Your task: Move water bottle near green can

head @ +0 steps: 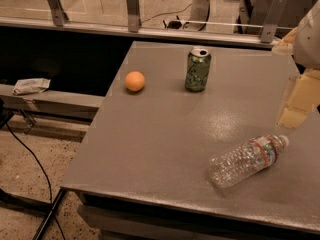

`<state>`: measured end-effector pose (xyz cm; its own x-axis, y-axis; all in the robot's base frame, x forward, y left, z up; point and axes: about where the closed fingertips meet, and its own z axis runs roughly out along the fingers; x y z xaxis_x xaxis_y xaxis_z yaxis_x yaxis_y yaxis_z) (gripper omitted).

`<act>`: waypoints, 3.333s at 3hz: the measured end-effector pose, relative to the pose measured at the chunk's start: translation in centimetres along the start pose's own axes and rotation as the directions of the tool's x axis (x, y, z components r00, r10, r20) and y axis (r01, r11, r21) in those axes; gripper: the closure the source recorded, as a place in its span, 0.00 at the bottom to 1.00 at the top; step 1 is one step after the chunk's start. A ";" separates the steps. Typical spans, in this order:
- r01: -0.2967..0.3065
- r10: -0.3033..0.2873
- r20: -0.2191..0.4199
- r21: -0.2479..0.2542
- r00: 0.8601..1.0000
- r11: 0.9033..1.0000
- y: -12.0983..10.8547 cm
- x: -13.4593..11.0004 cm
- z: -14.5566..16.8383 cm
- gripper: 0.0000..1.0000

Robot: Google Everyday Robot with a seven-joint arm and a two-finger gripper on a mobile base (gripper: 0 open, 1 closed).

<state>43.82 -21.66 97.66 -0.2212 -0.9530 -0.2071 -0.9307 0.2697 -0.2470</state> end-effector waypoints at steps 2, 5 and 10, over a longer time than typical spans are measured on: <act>0.050 -0.050 0.005 -0.013 0.999 0.999 0.8 1.5 3.2 0.00; 0.206 -0.204 0.033 -0.097 0.978 0.974 4.8 4.8 12.1 0.21; 0.143 -0.124 -0.212 0.078 0.970 0.987 -10.4 2.8 11.0 1.00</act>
Offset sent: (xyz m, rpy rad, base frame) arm 0.0009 -0.0237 -0.0880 -0.0274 0.0321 0.1120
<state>56.05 -25.62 89.20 -0.1611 -0.9865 0.0300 -0.9270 0.1408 -0.3475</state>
